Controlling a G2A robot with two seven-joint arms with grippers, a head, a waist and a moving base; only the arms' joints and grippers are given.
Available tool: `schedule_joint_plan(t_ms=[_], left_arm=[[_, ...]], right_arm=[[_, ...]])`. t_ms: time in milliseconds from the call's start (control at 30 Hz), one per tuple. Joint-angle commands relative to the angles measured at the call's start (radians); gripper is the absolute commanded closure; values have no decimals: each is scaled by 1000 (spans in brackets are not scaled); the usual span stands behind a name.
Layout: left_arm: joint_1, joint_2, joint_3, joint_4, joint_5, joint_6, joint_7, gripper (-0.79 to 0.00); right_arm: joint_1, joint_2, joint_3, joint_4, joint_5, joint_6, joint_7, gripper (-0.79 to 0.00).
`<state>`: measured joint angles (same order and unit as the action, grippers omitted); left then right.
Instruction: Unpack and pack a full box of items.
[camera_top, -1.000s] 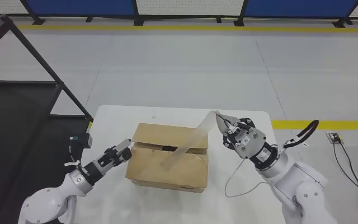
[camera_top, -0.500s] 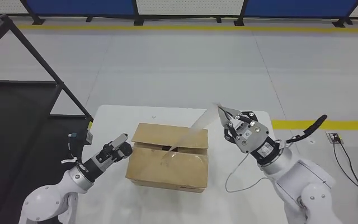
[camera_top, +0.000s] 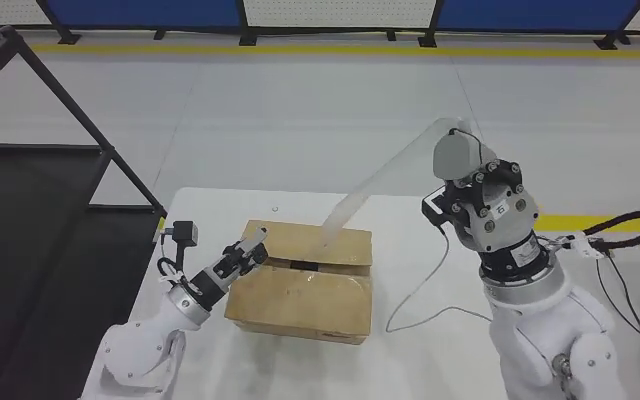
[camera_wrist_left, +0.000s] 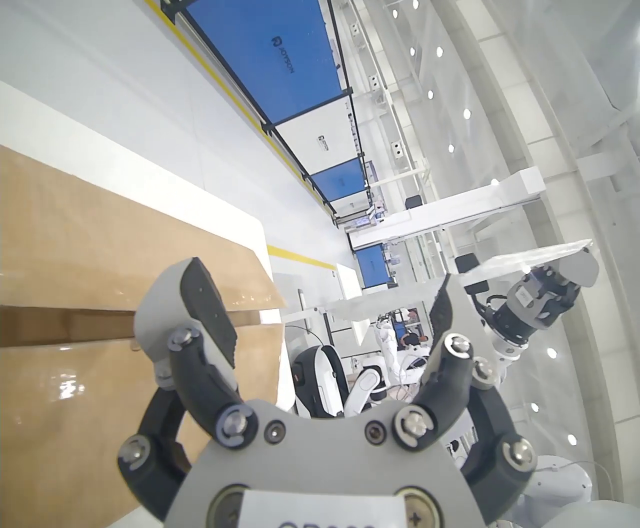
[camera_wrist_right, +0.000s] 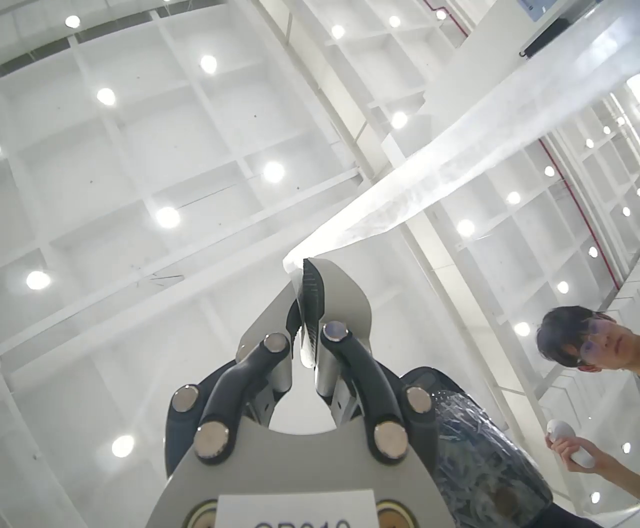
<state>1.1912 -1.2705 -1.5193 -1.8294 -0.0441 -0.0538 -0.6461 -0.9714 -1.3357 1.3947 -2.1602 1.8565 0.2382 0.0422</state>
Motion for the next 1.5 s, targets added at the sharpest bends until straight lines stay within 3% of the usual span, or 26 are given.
schedule_joint_plan(t_ms=[0,233,400,733,833,967,1033,1067,1133,1300,1467], left_arm=[[-11,-2,35,4,-1,-9,8,-785],[-55,-6,99,33,-127,33,-58,-785],[-82,-3,133,48,-3,-1,-12,-785],[-159,-12,178,136,-325,80,-155,-785],[-187,-13,190,164,-374,101,-185,-646],[-218,-16,215,204,-416,117,-200,-570],[-233,-18,231,223,-425,119,-206,-486],[-239,-18,239,231,-428,118,-206,-376],[-251,-20,255,247,-437,120,-213,-326],[-268,-22,281,274,-465,116,-248,-286],[-266,-19,280,286,-471,100,-260,-332]], right_arm=[[8,-2,-1,-7,12,-19,1,0],[30,-5,3,-3,64,-5,20,0],[33,-6,17,10,104,7,30,0],[28,-4,48,23,181,70,32,0],[30,-3,50,31,199,90,33,0],[36,-2,56,42,224,112,32,0],[38,-2,59,48,235,119,32,0],[40,-2,62,51,237,120,33,0],[42,-1,64,57,243,123,33,0],[47,-1,70,64,246,116,34,0],[54,-1,74,77,250,101,35,0]])
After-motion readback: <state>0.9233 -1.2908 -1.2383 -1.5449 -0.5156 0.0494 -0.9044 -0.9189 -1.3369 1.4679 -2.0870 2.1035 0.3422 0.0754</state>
